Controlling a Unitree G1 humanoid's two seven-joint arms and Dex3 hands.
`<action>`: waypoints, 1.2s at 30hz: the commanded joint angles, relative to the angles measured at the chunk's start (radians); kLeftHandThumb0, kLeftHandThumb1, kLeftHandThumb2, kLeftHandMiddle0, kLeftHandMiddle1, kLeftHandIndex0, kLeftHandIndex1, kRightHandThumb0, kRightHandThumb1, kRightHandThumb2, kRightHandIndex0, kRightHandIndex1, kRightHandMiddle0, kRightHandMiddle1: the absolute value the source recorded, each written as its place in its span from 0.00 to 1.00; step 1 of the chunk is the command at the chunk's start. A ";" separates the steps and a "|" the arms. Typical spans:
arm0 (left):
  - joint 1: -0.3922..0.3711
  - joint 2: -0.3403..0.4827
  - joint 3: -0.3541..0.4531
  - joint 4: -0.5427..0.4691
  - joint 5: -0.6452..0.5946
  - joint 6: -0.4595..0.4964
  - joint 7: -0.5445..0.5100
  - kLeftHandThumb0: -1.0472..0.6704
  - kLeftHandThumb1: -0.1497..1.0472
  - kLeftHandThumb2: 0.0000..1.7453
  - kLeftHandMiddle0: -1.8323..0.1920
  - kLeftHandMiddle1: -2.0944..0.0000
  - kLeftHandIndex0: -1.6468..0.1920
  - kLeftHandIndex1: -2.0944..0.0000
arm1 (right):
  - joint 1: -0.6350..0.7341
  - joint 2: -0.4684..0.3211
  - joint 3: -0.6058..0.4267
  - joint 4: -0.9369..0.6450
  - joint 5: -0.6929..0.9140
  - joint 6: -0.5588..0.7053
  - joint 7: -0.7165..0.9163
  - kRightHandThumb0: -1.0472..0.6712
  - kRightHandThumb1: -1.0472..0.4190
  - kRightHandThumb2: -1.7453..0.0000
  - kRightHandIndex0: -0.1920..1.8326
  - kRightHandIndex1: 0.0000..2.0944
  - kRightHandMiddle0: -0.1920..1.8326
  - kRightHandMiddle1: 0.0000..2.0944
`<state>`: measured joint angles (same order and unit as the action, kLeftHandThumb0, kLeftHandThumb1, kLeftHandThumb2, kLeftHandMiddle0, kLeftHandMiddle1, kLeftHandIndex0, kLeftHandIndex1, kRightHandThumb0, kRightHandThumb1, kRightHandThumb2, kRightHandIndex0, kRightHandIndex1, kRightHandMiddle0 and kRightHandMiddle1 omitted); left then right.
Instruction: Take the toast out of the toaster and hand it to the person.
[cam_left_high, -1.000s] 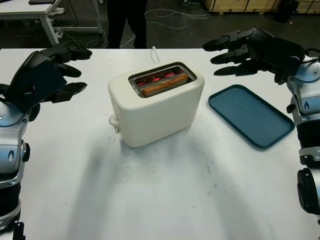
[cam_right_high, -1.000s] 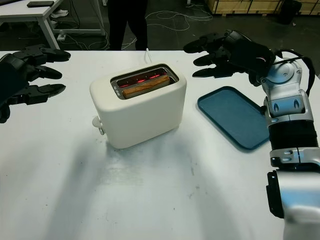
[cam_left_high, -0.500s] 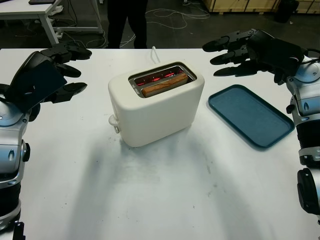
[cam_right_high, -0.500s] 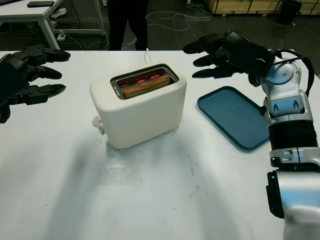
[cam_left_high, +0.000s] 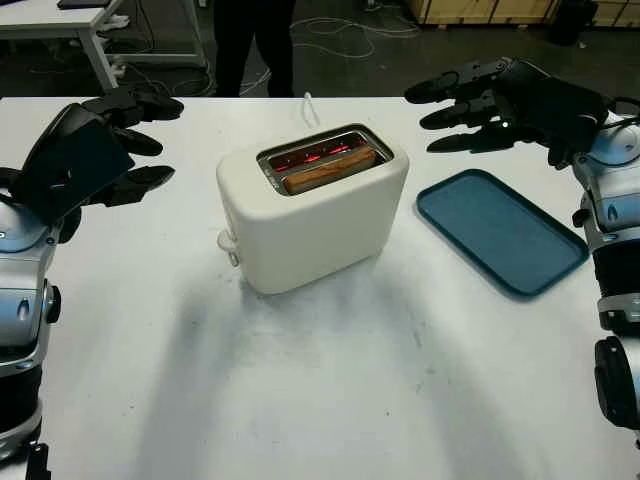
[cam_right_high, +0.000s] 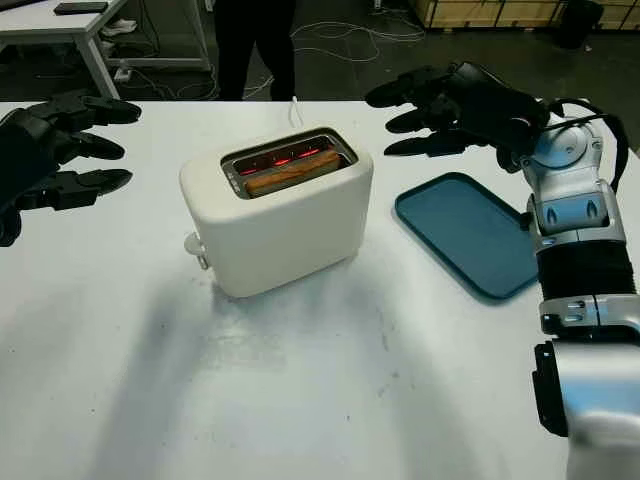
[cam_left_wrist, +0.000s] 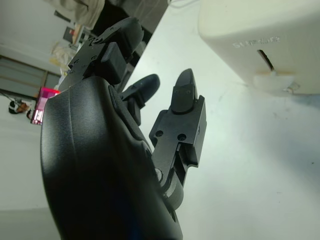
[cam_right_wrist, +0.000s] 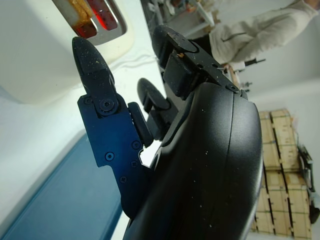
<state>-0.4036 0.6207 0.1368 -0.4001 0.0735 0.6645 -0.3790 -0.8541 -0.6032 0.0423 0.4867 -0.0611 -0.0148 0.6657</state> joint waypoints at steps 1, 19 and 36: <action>-0.003 0.006 0.002 0.004 -0.003 -0.004 0.001 0.67 0.89 0.18 0.86 0.46 0.73 0.75 | -0.001 0.002 -0.003 -0.002 0.003 0.003 -0.001 0.30 0.19 1.00 0.44 0.08 0.44 0.00; -0.001 0.009 -0.003 -0.006 0.007 -0.001 0.005 0.67 0.89 0.17 0.85 0.47 0.73 0.74 | -0.001 0.000 -0.004 -0.004 0.002 0.015 -0.002 0.31 0.18 1.00 0.42 0.08 0.43 0.00; 0.001 0.006 0.001 0.002 0.001 -0.011 0.003 0.67 0.89 0.18 0.85 0.47 0.73 0.74 | -0.004 0.002 -0.003 0.010 0.002 -0.002 -0.001 0.32 0.19 1.00 0.43 0.08 0.44 0.00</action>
<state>-0.4035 0.6207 0.1367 -0.4016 0.0747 0.6642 -0.3790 -0.8541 -0.6032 0.0410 0.4971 -0.0608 -0.0196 0.6657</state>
